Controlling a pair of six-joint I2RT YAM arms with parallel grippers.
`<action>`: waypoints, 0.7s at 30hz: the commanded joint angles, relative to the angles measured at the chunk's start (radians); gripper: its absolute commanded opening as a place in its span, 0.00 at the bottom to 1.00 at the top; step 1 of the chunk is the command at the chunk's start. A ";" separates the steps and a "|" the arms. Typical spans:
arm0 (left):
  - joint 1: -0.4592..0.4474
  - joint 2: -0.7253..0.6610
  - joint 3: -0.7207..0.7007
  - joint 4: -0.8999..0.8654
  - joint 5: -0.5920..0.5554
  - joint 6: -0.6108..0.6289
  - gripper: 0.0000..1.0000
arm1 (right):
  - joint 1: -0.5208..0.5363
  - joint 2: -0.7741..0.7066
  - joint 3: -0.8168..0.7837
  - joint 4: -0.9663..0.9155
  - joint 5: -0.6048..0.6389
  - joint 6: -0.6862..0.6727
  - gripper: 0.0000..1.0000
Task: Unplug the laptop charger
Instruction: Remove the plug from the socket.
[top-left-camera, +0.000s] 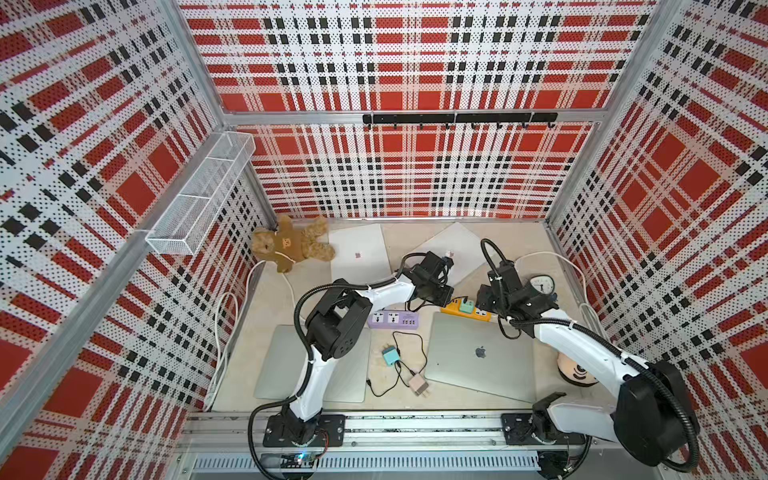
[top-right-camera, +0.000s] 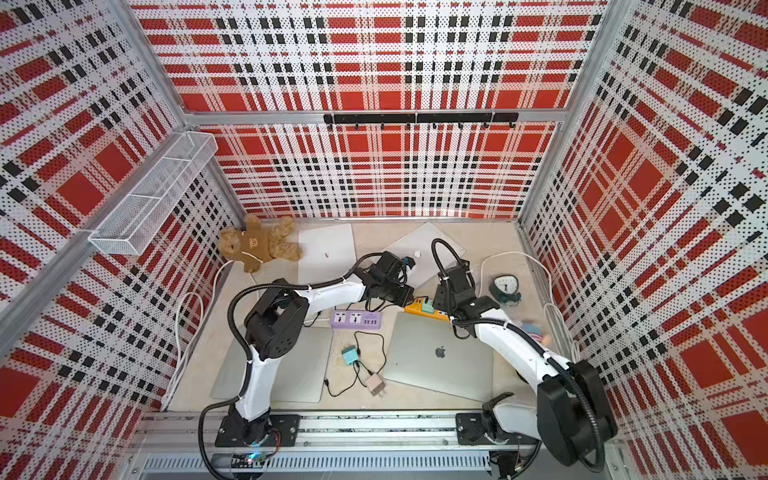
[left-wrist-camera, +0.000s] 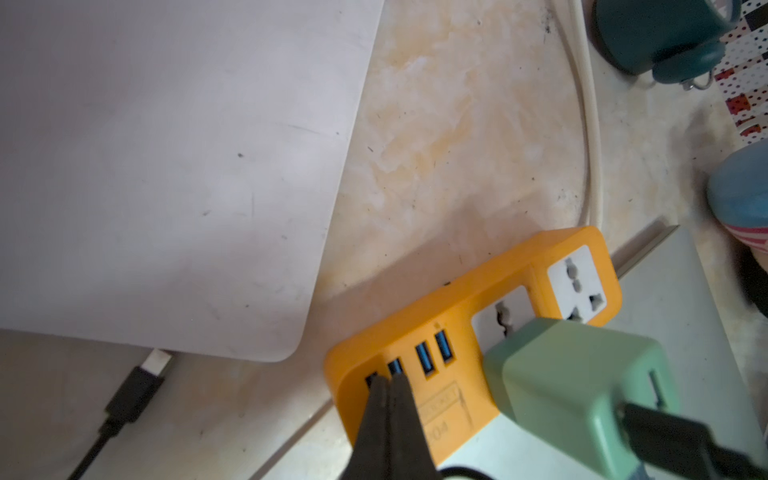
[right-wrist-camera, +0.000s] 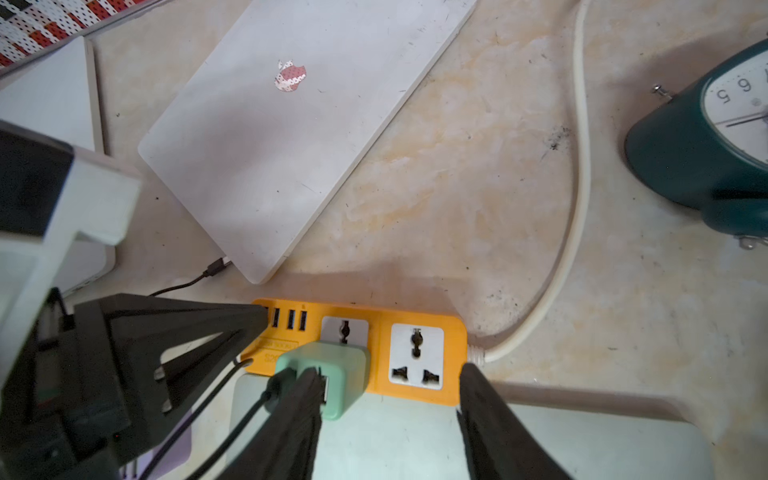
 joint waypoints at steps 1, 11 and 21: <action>0.010 0.038 0.020 -0.033 0.019 -0.008 0.00 | 0.052 -0.030 -0.031 0.011 0.103 0.046 0.57; 0.012 0.046 0.012 -0.042 0.031 -0.018 0.00 | 0.144 -0.007 -0.062 0.034 0.138 0.095 0.62; 0.018 0.040 0.001 -0.042 0.036 -0.018 0.00 | 0.163 0.073 -0.022 0.068 0.114 0.083 0.65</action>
